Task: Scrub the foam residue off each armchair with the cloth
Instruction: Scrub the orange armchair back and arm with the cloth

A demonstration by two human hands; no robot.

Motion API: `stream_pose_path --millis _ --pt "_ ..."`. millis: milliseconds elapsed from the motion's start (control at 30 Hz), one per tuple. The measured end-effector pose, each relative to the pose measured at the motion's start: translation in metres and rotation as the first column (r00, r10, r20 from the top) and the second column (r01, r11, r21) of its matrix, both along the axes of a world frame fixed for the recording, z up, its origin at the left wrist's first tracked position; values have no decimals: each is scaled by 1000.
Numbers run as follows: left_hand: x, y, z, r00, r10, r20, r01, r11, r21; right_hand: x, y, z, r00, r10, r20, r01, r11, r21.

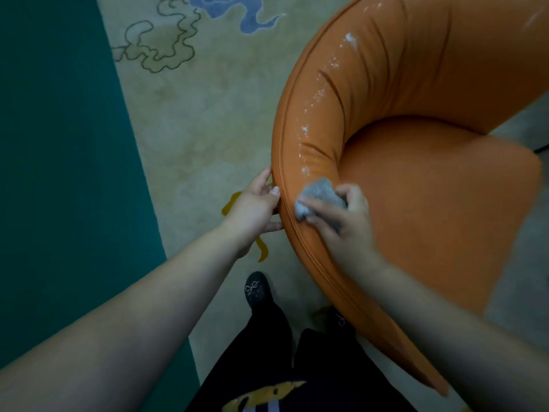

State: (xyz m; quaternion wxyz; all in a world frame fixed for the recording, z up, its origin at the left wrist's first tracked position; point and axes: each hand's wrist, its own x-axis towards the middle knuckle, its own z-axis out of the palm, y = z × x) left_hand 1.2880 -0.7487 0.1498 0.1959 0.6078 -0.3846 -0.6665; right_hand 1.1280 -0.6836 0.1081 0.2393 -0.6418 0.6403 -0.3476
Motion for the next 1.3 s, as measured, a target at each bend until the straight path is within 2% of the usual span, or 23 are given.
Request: stream_pose_path --millis 67,133,233,333,567,700,767,833,1000,1067,1133,1233,1300 --pt "2 -8 -1 999 -33 -13 33 999 8 -3 32 1 1000 -25 -10 25 1000 19" --pt "6 -14 -3 998 -61 -15 61 998 9 3 29 3 997 -71 -16 71 996 60" --pt "11 -20 -7 994 -110 -26 111 994 5 21 -32 9 989 -128 -70 131 991 42" --pt "14 -25 -7 991 -128 -40 128 992 -1 32 -83 18 978 -204 -46 207 977 52" --pt "12 -46 -2 990 -137 -38 137 990 -10 27 -1 14 993 -120 -21 121 991 51" --pt "6 -52 -3 995 -96 -30 95 995 -16 25 -83 16 987 -147 -71 148 989 0" --pt "5 -54 -3 996 -86 -20 86 996 -28 23 -127 17 979 -200 -32 199 980 -7" --pt "4 -56 -1 996 -90 -14 90 996 -7 21 -129 14 973 -228 18 228 974 -5" --pt "-4 -65 8 996 -85 14 85 996 20 11 -33 1 992 -113 59 114 994 -1" --pt "-8 -67 9 995 -90 33 89 996 14 5 -48 -1 990 -130 62 130 991 9" --pt "-10 -66 8 994 -98 41 99 995 -15 5 -91 -1 971 -223 80 223 975 18" --pt "-10 -66 4 992 -110 69 114 991 -65 6 -128 0 922 -305 236 299 952 62" --pt "-11 -67 1 987 -129 101 136 988 -70 1 -101 -6 899 -308 312 293 951 95"
